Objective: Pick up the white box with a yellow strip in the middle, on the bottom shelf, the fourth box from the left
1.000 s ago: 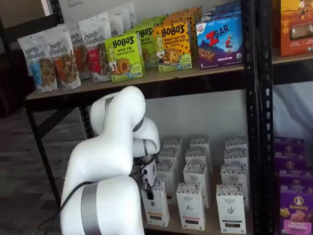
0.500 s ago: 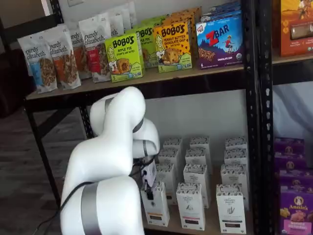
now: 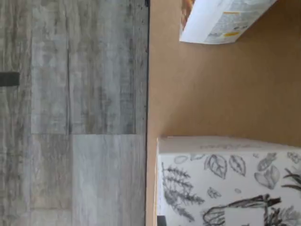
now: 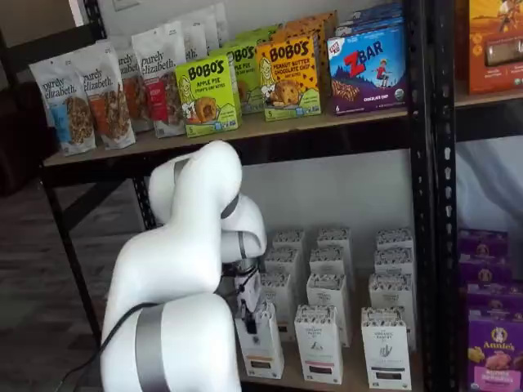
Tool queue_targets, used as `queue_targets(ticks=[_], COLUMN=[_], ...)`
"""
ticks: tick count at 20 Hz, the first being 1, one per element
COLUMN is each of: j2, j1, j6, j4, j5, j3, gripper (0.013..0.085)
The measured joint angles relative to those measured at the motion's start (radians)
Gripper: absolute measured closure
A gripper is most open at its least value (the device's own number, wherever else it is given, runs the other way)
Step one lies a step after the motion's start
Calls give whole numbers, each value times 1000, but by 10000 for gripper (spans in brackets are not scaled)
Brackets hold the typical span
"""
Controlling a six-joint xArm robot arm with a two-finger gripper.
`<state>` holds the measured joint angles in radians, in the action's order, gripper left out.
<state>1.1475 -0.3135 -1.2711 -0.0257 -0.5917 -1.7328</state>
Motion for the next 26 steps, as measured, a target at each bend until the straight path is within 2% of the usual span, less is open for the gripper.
queue_targets(ticks=[9, 20, 26], j2=[-111, -294, -396], j1=[-22, -49, -57], j6=[33, 11, 49], j4=[15, -38, -5], j5=[50, 128, 147], j3=[190, 449, 563], gripper=[530, 530, 530])
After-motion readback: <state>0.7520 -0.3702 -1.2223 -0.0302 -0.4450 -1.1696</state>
